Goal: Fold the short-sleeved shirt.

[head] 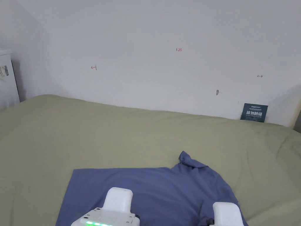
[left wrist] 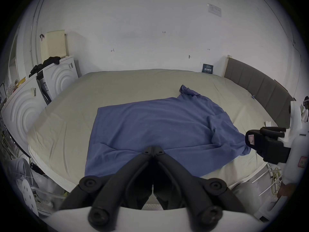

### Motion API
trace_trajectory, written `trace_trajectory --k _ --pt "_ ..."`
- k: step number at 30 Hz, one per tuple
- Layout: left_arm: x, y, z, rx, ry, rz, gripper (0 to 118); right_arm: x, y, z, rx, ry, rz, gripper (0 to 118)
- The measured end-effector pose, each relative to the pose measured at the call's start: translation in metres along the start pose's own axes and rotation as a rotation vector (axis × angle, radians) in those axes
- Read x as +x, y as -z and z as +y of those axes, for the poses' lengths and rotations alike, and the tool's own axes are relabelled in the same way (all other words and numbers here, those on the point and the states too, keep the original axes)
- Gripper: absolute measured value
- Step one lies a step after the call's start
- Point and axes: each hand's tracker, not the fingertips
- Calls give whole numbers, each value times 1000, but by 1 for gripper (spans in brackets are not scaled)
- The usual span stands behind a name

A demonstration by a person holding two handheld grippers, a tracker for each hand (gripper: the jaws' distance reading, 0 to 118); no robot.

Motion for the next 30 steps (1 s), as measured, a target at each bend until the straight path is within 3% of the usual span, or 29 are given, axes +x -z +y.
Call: trace_trajectory --k 8,14,17,18,20,21,25,30 --pt "-32 13 33 25 -1 8 0 21 4 24 15 31 -12 1" --pt "-124 83 91 -36 -125 63 0 43 25 49 23 52 -25 1" --pt "-163 128 123 -100 -92 142 0 53 43 60 4 62 -26 1" --pt "-174 144 131 -122 -83 157 6 56 48 64 -2 69 -25 1" --pt "-192 174 148 -186 -133 161 60 61 60 70 -11 82 -16 1" --pt "-200 193 152 -231 -149 169 81 64 66 73 -22 84 -13 1" --pt "-209 256 149 -357 -206 129 85 70 89 82 -68 61 -18 1" --pt "-184 306 130 -427 -164 134 85 80 116 96 -77 60 -7 1"
